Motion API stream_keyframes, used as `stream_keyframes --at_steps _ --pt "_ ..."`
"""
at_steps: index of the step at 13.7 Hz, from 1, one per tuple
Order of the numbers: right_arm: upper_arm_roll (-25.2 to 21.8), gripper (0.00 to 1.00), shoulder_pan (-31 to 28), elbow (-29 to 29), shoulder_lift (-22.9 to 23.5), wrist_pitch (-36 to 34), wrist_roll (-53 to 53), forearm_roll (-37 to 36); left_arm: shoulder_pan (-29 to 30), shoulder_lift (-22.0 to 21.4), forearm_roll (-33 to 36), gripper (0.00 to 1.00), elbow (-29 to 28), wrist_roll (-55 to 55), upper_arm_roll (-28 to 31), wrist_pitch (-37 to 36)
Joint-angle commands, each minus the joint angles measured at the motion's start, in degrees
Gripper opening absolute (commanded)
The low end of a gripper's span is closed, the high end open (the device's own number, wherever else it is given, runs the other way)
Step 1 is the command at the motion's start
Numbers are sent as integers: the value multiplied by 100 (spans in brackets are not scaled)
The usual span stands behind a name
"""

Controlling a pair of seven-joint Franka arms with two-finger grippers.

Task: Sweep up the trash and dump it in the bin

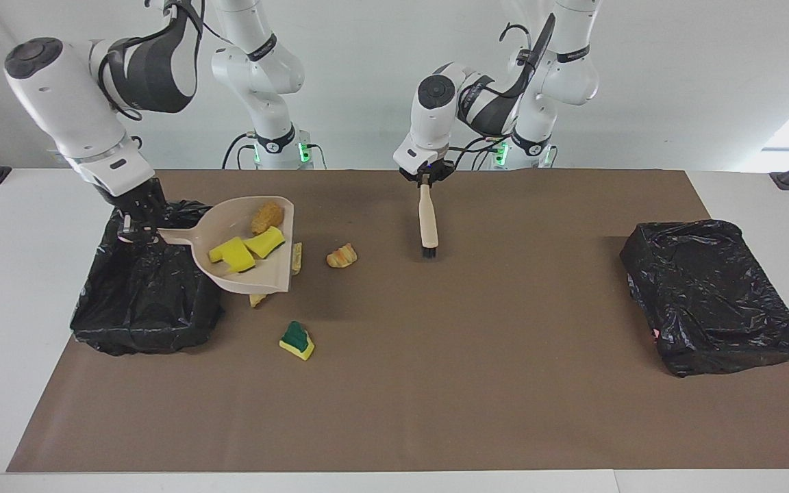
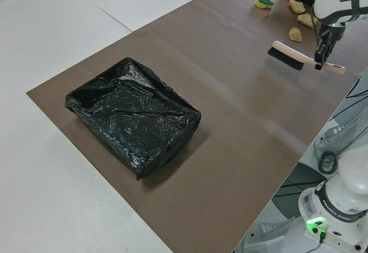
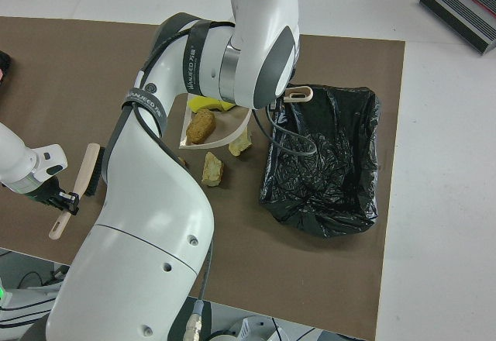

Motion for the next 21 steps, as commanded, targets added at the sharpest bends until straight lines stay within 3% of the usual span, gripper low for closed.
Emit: stream_keyframes --at_steps 1,4,6,8,12,13,14,15,19,21 --pt "30 0 -480 -13 -87 -99 -514 -272 -251 -168 -133 0 -217 -128 107 201" --pt "30 0 -955 -83 -157 102 -973 -632 -261 -37 -133 0 -305 -155 107 439" --pt "30 0 -983 -450 -306 732 -877 -1036 -261 -37 -133 0 -323 -163 107 474" --pt "47 0 -948 -786 -447 1253 -466 -1754 -261 -28 -133 0 -358 -181 98 483" --pt "38 0 -1027 -690 -351 1798 -209 -2914 -393 -28 -142 3 -455 -427 107 589" --pt "47 0 -1001 -681 -351 1826 -104 -3345 -384 -19 -142 23 -455 -384 107 606" --pt "56 0 -948 -681 -351 1800 80 -3654 -367 -10 -142 58 -438 -374 107 624" --pt "91 0 -904 -612 -334 1765 203 -3987 -340 -1 -142 79 -429 -348 115 624" --pt "135 0 -631 -137 -149 1106 407 -4965 -296 7 -142 100 -394 -313 142 536" --pt "127 0 -509 -14 -158 939 380 -5220 105 -28 -133 100 -280 -322 151 492"
